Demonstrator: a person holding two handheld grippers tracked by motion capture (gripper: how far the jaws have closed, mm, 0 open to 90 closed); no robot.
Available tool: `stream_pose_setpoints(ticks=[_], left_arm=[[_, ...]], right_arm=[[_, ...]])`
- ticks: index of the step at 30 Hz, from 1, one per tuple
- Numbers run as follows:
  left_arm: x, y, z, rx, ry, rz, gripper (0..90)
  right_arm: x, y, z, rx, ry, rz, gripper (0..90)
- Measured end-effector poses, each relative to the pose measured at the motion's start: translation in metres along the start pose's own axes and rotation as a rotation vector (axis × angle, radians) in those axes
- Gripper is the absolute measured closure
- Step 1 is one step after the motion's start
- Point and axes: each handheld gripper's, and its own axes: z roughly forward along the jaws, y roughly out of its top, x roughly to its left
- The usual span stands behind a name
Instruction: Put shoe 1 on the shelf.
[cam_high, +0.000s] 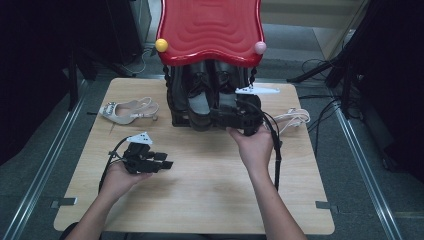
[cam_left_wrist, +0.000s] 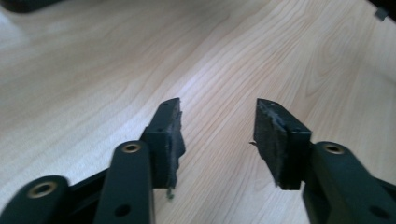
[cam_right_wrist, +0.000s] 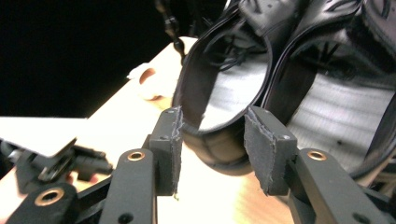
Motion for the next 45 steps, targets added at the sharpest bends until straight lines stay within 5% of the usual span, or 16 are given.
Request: stream_pose_setpoints(ticks=[5, 11, 16, 32, 37, 45], left_arm=[[-0.002, 0.022, -0.006, 0.001, -0.053, 0.010, 66.2], [-0.011, 0.055, -0.021, -0.004, -0.032, 0.082, 74.3], [-0.010, 0.087, -0.037, -0.038, -0.033, 0.097, 78.7], [-0.024, 0.187, -0.066, -0.090, -0.029, 0.186, 86.6], [-0.034, 0.228, -0.071, -0.092, 0.005, 0.252, 87.7], [-0.030, 0.284, -0.066, -0.079, -0.004, 0.220, 88.0]], right_arm=[[-0.001, -0.021, -0.005, 0.024, 0.044, -0.025, 54.5], [-0.008, -0.048, -0.001, 0.051, 0.087, -0.064, 56.7], [-0.011, -0.061, 0.004, 0.065, 0.094, -0.065, 56.8], [-0.008, -0.075, 0.027, 0.111, 0.118, -0.059, 56.0], [-0.006, -0.076, 0.032, 0.107, 0.114, -0.069, 58.3], [-0.012, -0.075, 0.040, 0.080, 0.094, -0.038, 64.5]])
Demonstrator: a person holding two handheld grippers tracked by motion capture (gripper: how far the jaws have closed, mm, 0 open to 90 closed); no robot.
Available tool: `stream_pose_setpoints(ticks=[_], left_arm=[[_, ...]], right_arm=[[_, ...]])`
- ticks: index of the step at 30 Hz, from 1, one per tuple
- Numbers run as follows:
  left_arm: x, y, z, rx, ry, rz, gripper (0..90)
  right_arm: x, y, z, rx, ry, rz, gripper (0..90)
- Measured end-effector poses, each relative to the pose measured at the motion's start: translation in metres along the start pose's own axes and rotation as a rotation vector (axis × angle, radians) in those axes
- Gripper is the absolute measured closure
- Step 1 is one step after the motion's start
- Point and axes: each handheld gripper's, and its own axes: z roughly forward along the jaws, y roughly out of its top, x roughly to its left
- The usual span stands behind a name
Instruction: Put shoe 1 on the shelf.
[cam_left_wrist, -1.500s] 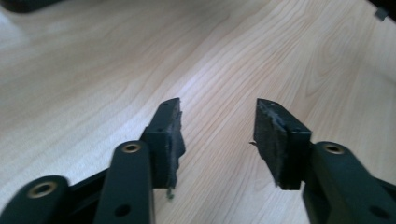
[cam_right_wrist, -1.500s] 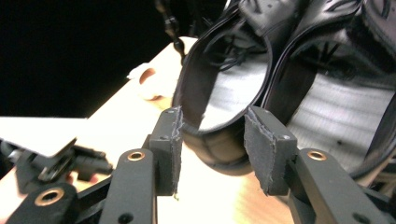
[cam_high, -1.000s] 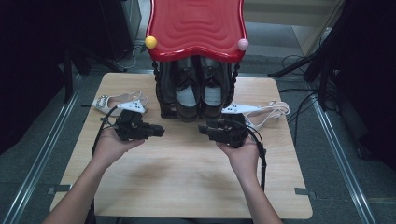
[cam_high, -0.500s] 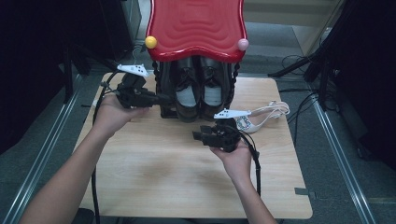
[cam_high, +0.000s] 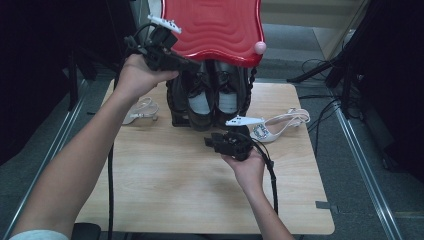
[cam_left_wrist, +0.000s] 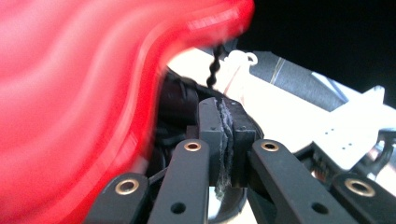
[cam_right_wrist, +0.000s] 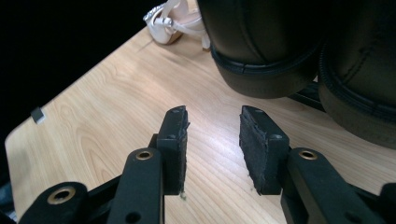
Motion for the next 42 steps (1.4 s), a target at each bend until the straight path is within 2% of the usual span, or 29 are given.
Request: stream_pose_setpoints(ticks=[4, 6, 8, 10, 12, 14, 17, 24, 26, 28, 29, 30, 31, 34, 37, 38, 40, 41, 42], left_arm=[[0.006, 0.020, 0.005, -0.001, 0.006, 0.009, 88.0], [0.009, 0.027, 0.007, -0.005, 0.025, 0.020, 87.9], [0.014, 0.031, 0.009, -0.013, 0.039, 0.021, 87.6], [0.018, 0.034, 0.011, -0.009, 0.049, 0.007, 87.2], [0.021, 0.037, 0.015, 0.021, 0.067, 0.035, 89.3], [0.023, 0.038, 0.016, 0.017, 0.064, 0.057, 89.9], [0.025, 0.039, 0.018, 0.003, 0.063, 0.047, 89.9], [0.023, 0.036, 0.018, -0.014, 0.070, 0.074, 89.9], [0.022, 0.036, 0.019, -0.007, 0.058, 0.080, 89.9], [0.021, 0.034, 0.019, -0.009, 0.054, 0.080, 90.0], [0.021, 0.034, 0.019, -0.015, 0.067, 0.079, 90.0], [0.022, 0.034, 0.018, -0.034, 0.085, 0.058, 90.0], [0.023, 0.034, 0.018, -0.032, 0.094, 0.049, 90.0], [0.023, 0.036, 0.019, -0.021, 0.091, 0.056, 89.9], [0.024, 0.038, 0.021, -0.027, 0.088, 0.041, 89.8], [0.024, 0.038, 0.021, -0.029, 0.093, 0.043, 89.7], [0.023, 0.040, 0.025, 0.000, 0.171, 0.055, 90.0], [0.023, 0.041, 0.027, 0.010, 0.183, 0.054, 90.0], [0.023, 0.043, 0.028, 0.015, 0.175, 0.044, 90.0]], right_arm=[[-0.001, 0.001, 0.004, -0.009, -0.030, -0.010, 77.0], [-0.002, 0.002, 0.007, -0.016, -0.047, -0.021, 83.3], [-0.004, 0.004, 0.008, -0.029, -0.044, -0.011, 90.0], [-0.004, 0.007, 0.010, -0.041, -0.035, 0.003, 90.0], [-0.004, 0.011, 0.012, -0.039, -0.038, 0.002, 90.0], [-0.002, 0.015, 0.015, -0.036, -0.053, -0.014, 90.0], [0.000, 0.021, 0.018, -0.035, -0.078, -0.028, 90.0], [0.002, 0.024, 0.020, -0.024, -0.079, -0.032, 90.0], [0.002, 0.025, 0.021, -0.022, -0.083, -0.032, 90.0], [0.003, 0.027, 0.022, -0.024, -0.091, -0.028, 90.0], [0.003, 0.028, 0.023, -0.027, -0.091, -0.031, 90.0], [0.003, 0.029, 0.023, -0.026, -0.094, -0.033, 90.0], [0.003, 0.031, 0.024, -0.021, -0.093, -0.031, 90.0], [0.005, 0.036, 0.025, -0.017, -0.103, -0.036, 90.0], [0.007, 0.040, 0.028, -0.019, -0.121, -0.048, 90.0], [0.007, 0.042, 0.029, -0.017, -0.123, -0.048, 90.0], [0.005, 0.044, 0.031, -0.013, -0.124, -0.038, 90.0], [0.003, 0.045, 0.031, -0.009, -0.119, -0.027, 90.0], [0.001, 0.046, 0.032, -0.014, -0.113, -0.016, 90.0]])
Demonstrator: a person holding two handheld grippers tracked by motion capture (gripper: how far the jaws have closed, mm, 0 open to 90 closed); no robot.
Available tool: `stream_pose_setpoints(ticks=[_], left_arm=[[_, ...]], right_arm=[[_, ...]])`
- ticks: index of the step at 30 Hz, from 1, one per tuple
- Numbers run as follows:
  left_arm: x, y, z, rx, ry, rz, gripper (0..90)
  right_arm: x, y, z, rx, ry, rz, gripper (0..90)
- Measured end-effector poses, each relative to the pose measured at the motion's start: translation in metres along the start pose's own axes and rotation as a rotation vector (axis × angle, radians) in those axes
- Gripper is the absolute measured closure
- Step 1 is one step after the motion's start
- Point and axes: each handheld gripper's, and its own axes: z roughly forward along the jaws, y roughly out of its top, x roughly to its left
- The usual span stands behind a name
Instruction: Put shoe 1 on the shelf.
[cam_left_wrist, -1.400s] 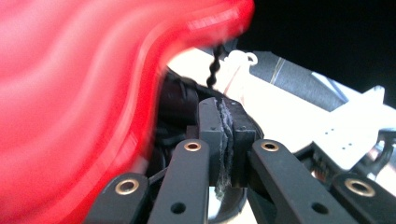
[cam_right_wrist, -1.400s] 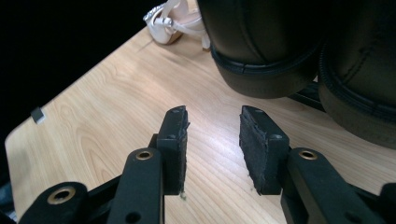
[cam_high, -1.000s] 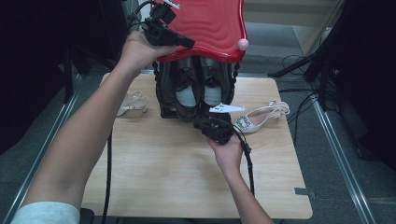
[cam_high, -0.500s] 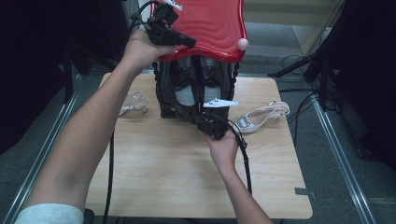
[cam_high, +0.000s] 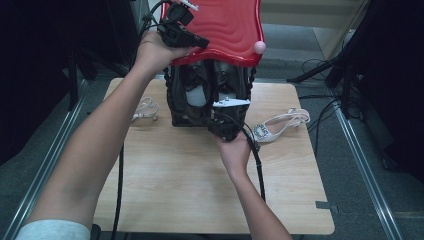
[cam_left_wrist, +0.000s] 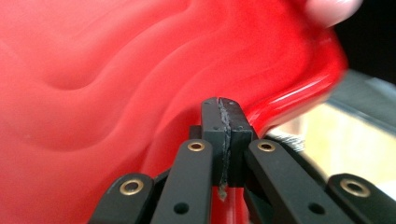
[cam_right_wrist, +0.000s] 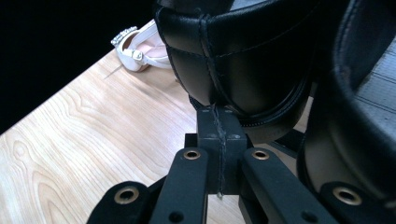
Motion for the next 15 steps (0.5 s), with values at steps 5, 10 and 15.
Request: stream_pose_setpoints(ticks=[5, 10, 15], left_arm=[[0.003, 0.004, 0.007, -0.014, -0.061, -0.066, 90.0], [0.003, 0.004, 0.013, -0.044, -0.088, -0.078, 90.0], [0.003, 0.003, 0.012, -0.046, -0.091, -0.071, 90.0]], right_arm=[[0.001, 0.004, 0.001, -0.004, 0.000, 0.003, 90.0], [0.003, 0.011, 0.006, 0.008, -0.024, -0.011, 90.0], [0.006, 0.018, 0.014, 0.010, -0.038, -0.013, 90.0]])
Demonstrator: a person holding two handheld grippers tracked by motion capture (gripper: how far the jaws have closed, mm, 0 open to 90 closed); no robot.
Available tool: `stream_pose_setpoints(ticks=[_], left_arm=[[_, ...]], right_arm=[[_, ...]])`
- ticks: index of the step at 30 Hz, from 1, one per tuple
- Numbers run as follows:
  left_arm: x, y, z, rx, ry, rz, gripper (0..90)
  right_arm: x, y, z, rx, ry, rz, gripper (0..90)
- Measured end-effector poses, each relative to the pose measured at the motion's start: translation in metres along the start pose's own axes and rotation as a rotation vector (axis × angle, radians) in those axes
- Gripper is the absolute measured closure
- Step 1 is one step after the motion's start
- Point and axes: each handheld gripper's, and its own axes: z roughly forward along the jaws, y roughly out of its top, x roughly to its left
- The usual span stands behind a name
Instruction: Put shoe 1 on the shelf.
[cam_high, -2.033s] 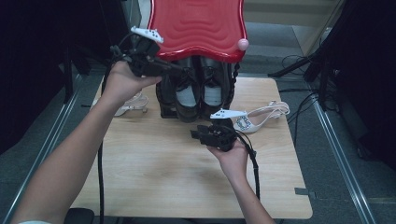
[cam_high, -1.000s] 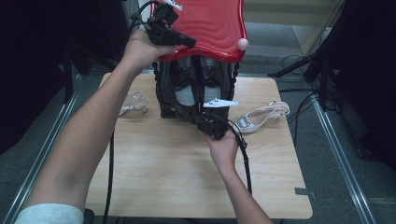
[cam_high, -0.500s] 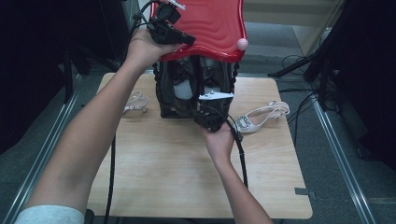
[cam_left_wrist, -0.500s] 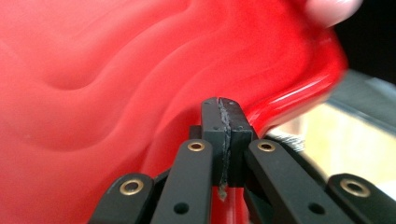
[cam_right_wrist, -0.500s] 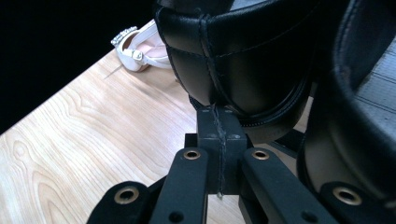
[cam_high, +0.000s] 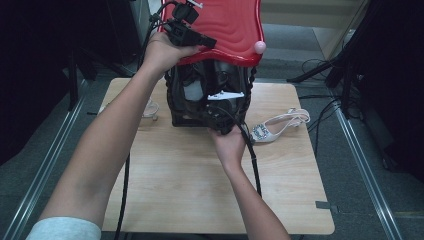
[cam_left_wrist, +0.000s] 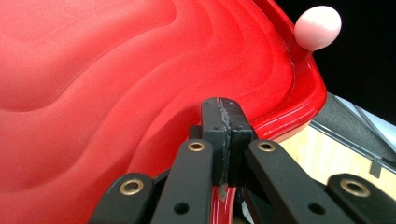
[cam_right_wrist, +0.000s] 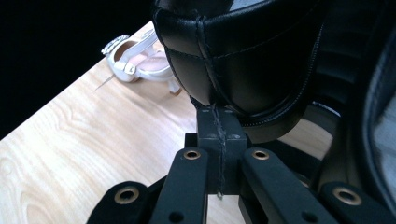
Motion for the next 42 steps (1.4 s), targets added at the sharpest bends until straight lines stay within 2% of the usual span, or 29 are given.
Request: stream_pose_setpoints(ticks=[5, 10, 13, 19, 24, 26, 29, 35, 42], left_arm=[[-0.001, -0.002, -0.001, -0.009, 0.007, 0.014, 90.0], [0.000, -0.002, -0.001, -0.009, 0.008, 0.010, 90.0], [0.000, -0.002, -0.001, -0.009, 0.011, 0.009, 90.0], [0.000, -0.001, -0.001, -0.007, 0.009, 0.010, 90.0], [0.000, -0.001, 0.000, -0.008, 0.009, 0.009, 90.0], [0.000, -0.002, -0.001, -0.007, 0.006, 0.013, 90.0], [0.000, -0.002, -0.001, -0.008, 0.005, 0.013, 90.0], [0.000, -0.002, -0.001, -0.010, 0.006, 0.012, 90.0], [0.000, -0.002, -0.001, -0.010, 0.007, 0.007, 90.0]], right_arm=[[0.003, 0.010, 0.009, -0.005, -0.029, 0.025, 90.0], [0.006, 0.019, 0.020, -0.006, -0.049, 0.023, 90.0], [0.007, 0.022, 0.025, -0.025, -0.056, 0.044, 90.0], [0.013, 0.021, 0.032, -0.051, -0.074, 0.052, 90.0], [0.012, 0.023, 0.040, -0.029, -0.079, 0.068, 90.0], [0.012, 0.021, 0.042, -0.019, -0.079, 0.059, 90.0], [0.012, 0.017, 0.039, -0.042, -0.057, 0.060, 90.0], [0.016, 0.013, 0.027, -0.036, -0.014, 0.038, 90.0], [0.018, -0.006, -0.001, -0.048, 0.046, -0.005, 90.0]])
